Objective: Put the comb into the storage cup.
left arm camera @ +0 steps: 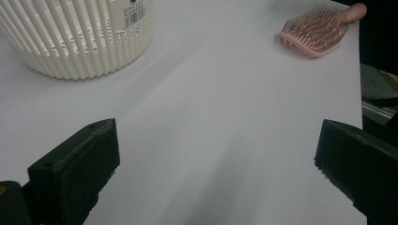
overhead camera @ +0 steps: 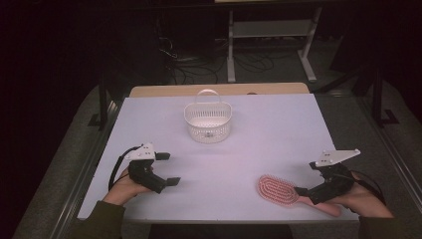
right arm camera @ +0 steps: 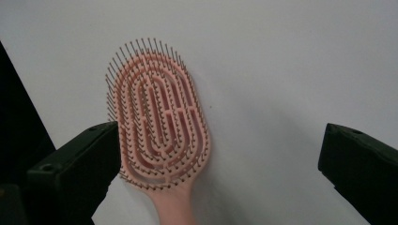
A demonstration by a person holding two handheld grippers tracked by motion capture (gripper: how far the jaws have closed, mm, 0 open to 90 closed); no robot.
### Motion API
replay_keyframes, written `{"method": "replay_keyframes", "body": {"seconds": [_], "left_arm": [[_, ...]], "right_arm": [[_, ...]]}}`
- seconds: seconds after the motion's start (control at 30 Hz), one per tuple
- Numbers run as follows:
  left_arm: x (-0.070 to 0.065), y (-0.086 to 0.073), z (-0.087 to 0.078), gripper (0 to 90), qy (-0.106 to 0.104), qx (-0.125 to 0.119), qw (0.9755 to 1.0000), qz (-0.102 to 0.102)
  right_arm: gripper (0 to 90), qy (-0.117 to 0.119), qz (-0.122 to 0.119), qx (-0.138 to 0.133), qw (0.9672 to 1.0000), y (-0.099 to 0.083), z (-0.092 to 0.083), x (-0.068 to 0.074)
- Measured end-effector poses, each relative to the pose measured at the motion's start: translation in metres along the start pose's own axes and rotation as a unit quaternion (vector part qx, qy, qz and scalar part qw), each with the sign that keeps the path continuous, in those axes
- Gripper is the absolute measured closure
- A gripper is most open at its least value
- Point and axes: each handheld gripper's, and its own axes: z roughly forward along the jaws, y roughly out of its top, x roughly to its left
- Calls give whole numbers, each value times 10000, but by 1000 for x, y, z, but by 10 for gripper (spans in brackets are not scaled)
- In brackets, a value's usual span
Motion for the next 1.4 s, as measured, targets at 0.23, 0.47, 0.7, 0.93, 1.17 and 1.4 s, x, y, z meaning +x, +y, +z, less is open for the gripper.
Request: {"method": "replay_keyframes", "body": {"seconds": [0.23,0.47,0.7,0.93,1.17,1.4], "left_arm": [[0,0,1,3,-2,21,10000,23],[0,0,1,3,-4,19,10000,10],[0,0,1,3,-5,29,10000,22],[0,0,2,3,-14,34,10000,6],[0,0,1,3,-8,25,10000,-4],[0,0,1,3,-7,15,10000,-8]], "right_arm": [[0,16,-85,226,9997,-5,3,1],[37,50,-132,499,9987,-11,6,2],[91,68,-165,666,9976,-15,5,3],[168,57,-235,965,9950,-18,8,4],[253,136,-354,1153,9926,-19,10,6],[324,206,-427,1328,9900,-21,14,8]]}}
